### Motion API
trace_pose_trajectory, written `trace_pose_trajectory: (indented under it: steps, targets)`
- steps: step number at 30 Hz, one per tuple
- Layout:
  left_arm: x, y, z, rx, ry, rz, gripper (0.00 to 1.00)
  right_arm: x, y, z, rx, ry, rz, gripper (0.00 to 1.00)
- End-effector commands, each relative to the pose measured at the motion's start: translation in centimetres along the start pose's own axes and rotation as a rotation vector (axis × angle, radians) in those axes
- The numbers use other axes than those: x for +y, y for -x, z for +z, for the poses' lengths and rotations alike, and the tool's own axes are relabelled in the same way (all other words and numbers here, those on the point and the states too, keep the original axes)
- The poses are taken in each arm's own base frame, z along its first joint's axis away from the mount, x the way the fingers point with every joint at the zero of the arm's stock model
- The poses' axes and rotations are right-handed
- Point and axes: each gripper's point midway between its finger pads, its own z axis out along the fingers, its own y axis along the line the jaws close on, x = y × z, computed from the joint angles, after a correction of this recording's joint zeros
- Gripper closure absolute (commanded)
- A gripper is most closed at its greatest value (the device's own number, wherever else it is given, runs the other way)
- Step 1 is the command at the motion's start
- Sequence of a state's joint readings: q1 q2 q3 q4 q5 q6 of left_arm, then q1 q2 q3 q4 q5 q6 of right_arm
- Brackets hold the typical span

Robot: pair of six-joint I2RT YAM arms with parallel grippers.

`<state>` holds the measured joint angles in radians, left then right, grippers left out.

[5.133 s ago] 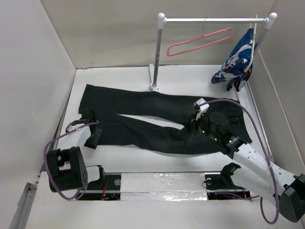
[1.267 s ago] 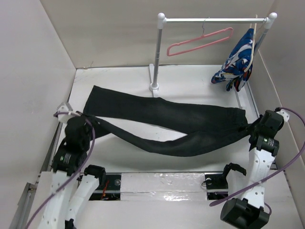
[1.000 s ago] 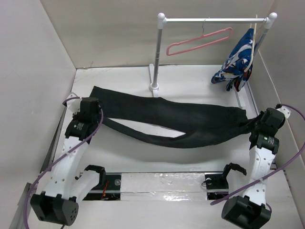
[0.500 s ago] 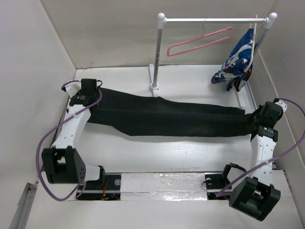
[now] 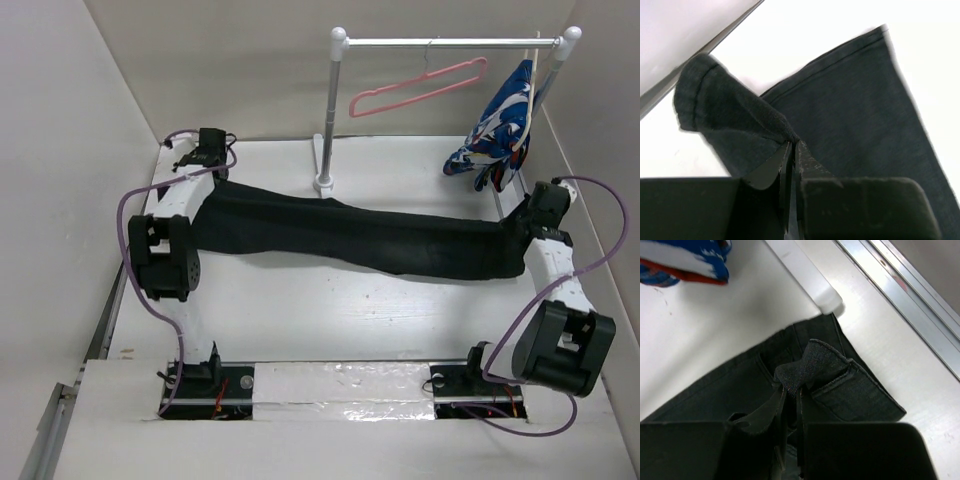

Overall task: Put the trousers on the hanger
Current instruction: Fold the trousers at the center of the board.

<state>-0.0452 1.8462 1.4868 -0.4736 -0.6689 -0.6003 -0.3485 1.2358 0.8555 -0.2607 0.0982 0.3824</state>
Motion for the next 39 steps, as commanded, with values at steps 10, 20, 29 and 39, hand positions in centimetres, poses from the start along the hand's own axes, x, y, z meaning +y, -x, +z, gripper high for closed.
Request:
trace_pose_trajectory:
  steps: [10, 20, 29, 39]
  targets:
    - [-4.3, 5.8, 1.5, -0.129, -0.036, 0.049, 0.31, 3.3, 7.3, 1.7, -0.192, 0.002, -0.005, 0.25]
    - [1.8, -0.2, -0.4, -0.006, -0.088, -0.121, 0.24, 5.2, 0.9, -4.8, -0.204, 0.266, -0.079, 0.68]
    - [3.9, -6.0, 1.6, 0.143, -0.022, -0.084, 0.28, 4.8, -7.6, -6.3, -0.103, 0.452, -0.131, 0.69]
    - [1.3, 2.5, -1.0, -0.046, -0.151, -0.169, 0.34, 6.3, -8.8, -7.2, -0.089, 0.583, -0.204, 0.77]
